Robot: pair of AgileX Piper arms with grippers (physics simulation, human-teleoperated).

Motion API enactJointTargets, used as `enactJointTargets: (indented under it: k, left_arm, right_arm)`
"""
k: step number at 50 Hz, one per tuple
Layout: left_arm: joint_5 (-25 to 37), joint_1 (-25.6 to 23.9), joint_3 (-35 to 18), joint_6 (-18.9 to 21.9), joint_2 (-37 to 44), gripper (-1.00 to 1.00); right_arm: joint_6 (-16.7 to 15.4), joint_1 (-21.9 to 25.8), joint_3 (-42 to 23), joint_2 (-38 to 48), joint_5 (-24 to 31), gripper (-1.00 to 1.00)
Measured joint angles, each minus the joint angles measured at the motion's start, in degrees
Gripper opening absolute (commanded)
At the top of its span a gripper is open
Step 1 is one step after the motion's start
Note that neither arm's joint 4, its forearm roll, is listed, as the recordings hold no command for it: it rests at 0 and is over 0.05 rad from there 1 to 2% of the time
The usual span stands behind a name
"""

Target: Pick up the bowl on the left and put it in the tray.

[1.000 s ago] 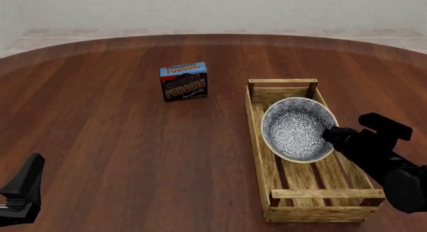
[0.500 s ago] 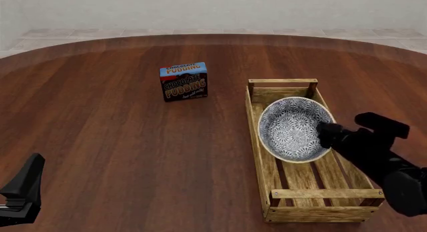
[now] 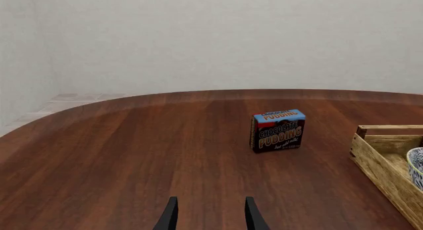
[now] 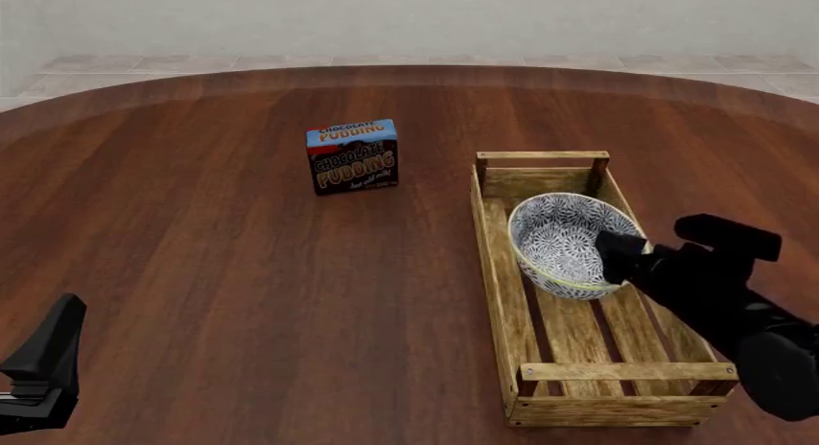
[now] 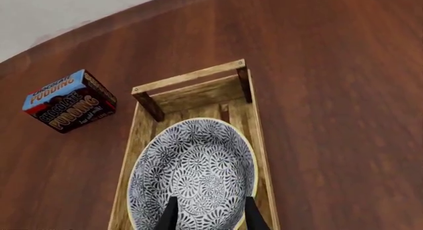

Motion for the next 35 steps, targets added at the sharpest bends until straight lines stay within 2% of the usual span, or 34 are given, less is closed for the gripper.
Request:
enactJointTargets:
  k: [35]
  left_arm:
    - [0.0,0.0,0.0,0.0,0.0,1.0]
  right_arm:
    - [-1.4,0.0,-0.1,-5.5,3.4,1.0]
